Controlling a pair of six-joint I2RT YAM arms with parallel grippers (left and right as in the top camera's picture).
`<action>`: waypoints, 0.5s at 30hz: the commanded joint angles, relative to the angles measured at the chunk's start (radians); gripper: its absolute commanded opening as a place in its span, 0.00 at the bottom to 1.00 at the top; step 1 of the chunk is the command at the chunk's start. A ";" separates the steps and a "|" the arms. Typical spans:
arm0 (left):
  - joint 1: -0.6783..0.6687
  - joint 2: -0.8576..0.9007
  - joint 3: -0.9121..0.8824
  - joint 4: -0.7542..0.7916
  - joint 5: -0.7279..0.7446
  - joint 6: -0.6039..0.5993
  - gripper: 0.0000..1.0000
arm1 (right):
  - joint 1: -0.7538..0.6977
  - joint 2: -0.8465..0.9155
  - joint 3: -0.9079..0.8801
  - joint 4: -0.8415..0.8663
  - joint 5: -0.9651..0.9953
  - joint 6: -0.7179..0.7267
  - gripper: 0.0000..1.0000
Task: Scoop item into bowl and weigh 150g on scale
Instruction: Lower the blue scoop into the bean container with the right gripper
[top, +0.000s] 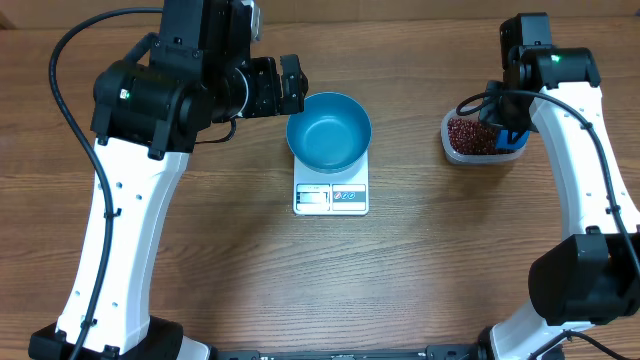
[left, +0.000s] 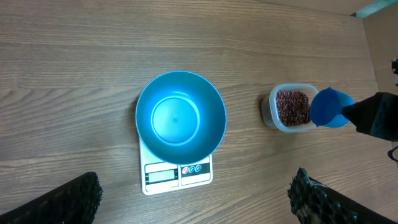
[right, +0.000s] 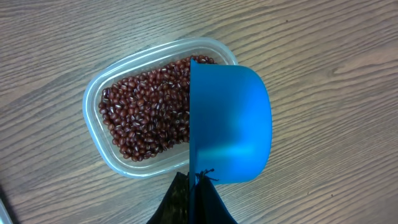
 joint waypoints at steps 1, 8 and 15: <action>0.004 0.008 0.017 0.000 -0.005 0.019 1.00 | -0.002 0.016 0.031 0.001 0.000 -0.004 0.04; 0.004 0.008 0.017 0.002 -0.006 0.019 0.99 | -0.002 0.042 0.030 0.005 0.000 -0.003 0.04; 0.004 0.008 0.017 0.000 -0.005 0.019 1.00 | -0.002 0.068 0.030 0.005 0.000 -0.003 0.04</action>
